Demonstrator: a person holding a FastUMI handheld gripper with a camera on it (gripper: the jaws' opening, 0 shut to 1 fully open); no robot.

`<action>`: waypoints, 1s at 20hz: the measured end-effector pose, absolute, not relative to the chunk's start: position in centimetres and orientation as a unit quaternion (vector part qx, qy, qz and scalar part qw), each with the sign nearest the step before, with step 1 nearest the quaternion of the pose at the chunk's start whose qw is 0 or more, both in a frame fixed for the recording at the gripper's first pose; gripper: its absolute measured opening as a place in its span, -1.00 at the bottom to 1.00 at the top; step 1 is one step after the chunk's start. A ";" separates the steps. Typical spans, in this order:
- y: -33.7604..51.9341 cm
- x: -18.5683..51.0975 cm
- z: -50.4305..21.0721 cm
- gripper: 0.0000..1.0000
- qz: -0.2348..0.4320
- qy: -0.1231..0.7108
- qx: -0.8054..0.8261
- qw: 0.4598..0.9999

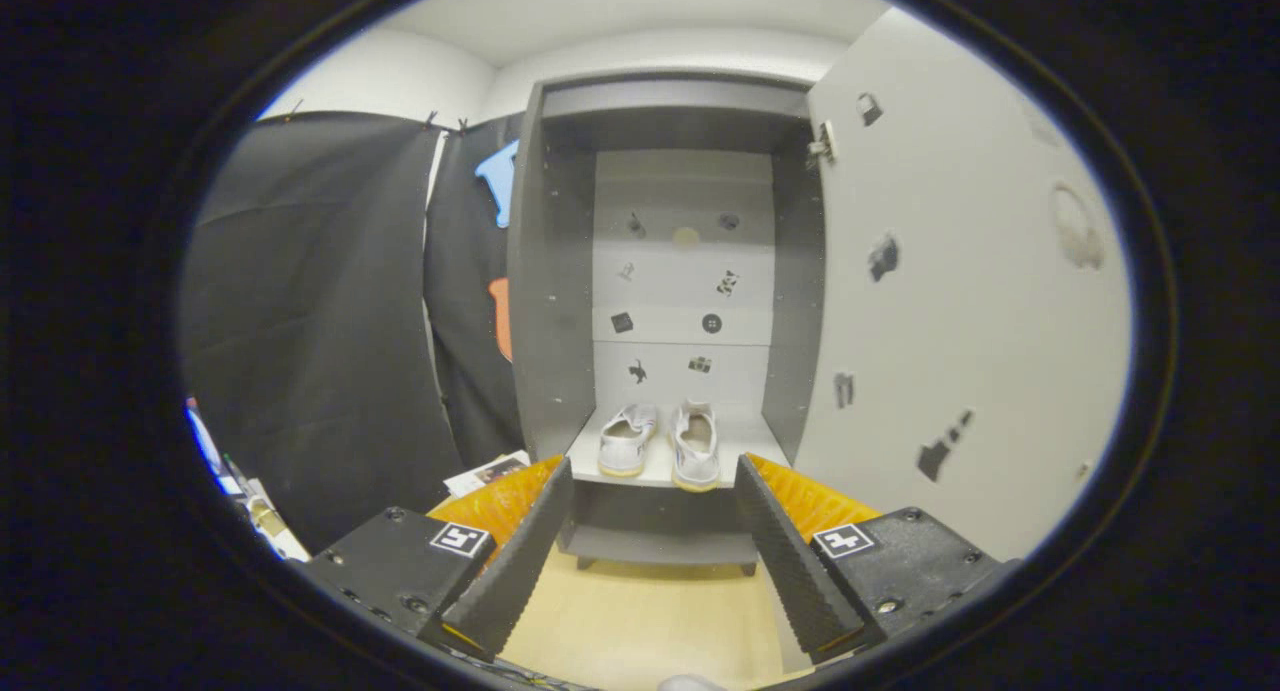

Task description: Open the shoe cabinet door, grab the shoes and put them into the shoe cabinet, then close the shoe cabinet door.

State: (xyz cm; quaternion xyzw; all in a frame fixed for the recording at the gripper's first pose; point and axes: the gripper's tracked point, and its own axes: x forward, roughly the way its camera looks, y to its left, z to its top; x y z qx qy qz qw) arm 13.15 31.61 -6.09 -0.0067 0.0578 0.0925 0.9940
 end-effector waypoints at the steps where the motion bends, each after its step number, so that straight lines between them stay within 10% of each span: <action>1: 30.5 11.2 -5.9 1.00 0.088 0.052 -0.003 0.995; 12: 13.7 -2.9 -4.5 1.00 -0.019 0.021 0.022 0.999; 20: 1.4 0.5 -6.2 1.00 -0.063 0.029 0.045 0.997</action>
